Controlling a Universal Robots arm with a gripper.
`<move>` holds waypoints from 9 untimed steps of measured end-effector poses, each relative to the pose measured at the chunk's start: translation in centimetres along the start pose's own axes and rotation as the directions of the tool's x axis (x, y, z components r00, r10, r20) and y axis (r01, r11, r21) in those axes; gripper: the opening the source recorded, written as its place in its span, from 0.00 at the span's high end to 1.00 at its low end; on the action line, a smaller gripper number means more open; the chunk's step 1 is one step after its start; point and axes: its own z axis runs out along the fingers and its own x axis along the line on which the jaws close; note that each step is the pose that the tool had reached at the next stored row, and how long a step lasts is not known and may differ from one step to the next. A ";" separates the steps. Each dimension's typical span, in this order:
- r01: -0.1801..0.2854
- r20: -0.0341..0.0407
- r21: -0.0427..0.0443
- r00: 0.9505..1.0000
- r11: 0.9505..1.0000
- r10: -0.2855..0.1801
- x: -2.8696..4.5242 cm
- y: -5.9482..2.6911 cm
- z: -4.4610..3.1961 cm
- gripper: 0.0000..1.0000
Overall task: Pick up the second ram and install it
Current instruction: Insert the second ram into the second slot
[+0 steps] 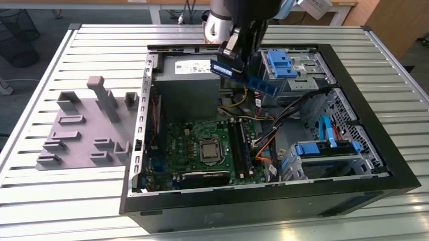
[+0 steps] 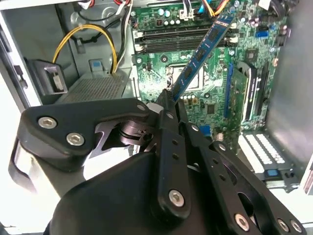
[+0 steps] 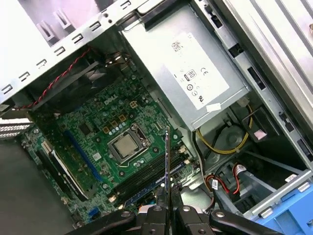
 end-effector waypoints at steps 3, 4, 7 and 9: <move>-0.040 -0.001 0.001 0.999 0.999 0.040 0.00 0.00 0.03 0.86; -0.053 -0.001 0.001 0.999 0.999 0.053 0.00 0.00 0.04 0.86; -0.096 -0.001 0.001 0.995 0.995 0.096 0.00 0.00 0.07 0.86; -0.124 -0.002 0.002 0.992 0.992 0.124 0.00 0.00 0.09 0.86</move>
